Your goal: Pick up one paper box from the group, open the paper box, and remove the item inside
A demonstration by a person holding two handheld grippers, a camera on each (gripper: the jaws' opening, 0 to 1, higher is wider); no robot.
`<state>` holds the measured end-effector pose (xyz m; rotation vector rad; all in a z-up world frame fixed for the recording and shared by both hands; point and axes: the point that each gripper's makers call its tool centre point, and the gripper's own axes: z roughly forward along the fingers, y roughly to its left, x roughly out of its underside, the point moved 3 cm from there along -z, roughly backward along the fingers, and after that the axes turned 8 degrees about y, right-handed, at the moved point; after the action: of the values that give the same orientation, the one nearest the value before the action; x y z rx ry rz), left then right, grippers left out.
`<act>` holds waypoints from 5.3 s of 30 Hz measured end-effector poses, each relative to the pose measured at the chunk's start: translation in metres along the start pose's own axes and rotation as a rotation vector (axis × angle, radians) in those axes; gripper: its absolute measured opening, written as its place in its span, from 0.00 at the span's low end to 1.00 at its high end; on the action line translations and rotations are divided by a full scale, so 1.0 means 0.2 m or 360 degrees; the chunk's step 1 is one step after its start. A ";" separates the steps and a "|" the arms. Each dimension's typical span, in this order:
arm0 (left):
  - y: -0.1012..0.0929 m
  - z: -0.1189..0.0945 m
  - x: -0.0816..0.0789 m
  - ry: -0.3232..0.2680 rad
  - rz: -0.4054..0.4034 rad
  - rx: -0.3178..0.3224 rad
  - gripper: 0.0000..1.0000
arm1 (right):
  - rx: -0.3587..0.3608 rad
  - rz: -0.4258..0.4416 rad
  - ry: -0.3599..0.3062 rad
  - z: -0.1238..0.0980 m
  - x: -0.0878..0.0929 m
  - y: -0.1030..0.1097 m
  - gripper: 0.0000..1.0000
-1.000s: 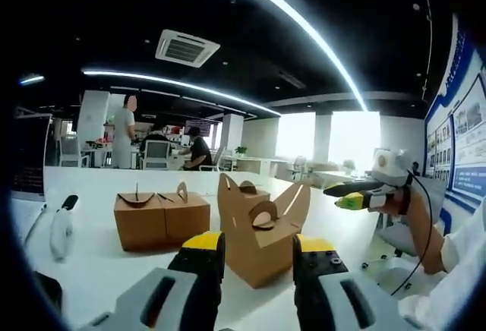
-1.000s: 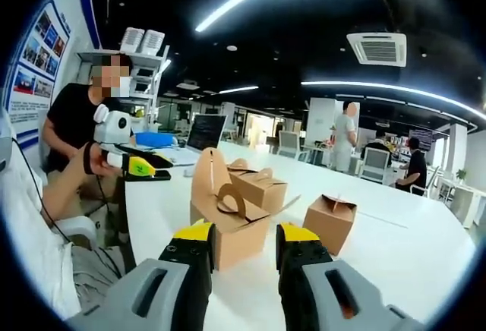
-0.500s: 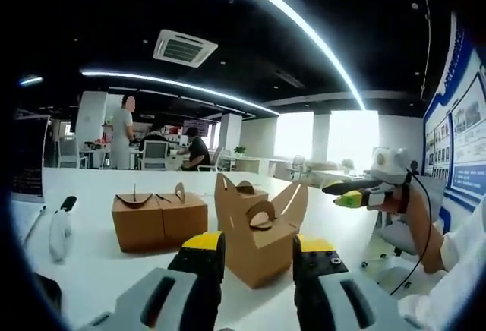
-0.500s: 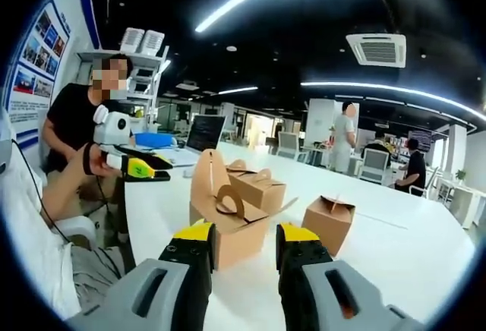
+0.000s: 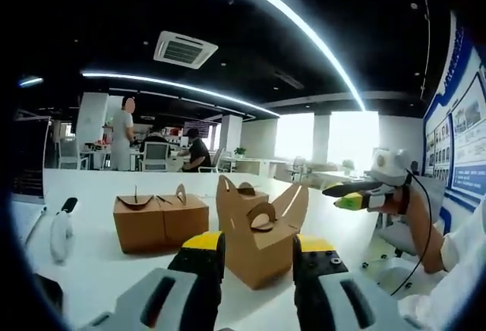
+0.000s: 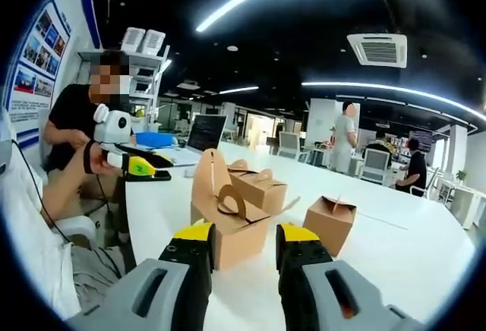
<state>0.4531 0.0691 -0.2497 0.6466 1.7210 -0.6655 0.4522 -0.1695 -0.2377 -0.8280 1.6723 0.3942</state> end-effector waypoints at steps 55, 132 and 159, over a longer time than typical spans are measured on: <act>-0.06 0.08 0.03 0.0062 0.0066 0.0053 0.37 | -0.0188 -0.0295 0.0231 0.40 -0.17 0.12 0.32; -0.04 0.08 0.06 0.0071 0.0041 0.0072 0.37 | -0.0155 -0.0454 0.0360 0.55 -0.08 0.07 0.03; -0.07 0.34 0.28 0.0258 0.0117 0.0030 0.44 | -0.0214 -0.0555 0.0277 0.50 -0.15 0.11 0.02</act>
<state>0.4753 0.0154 -0.3168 0.7913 1.8322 -0.5921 0.5105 -0.0802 -0.2399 -1.2608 1.6309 0.1974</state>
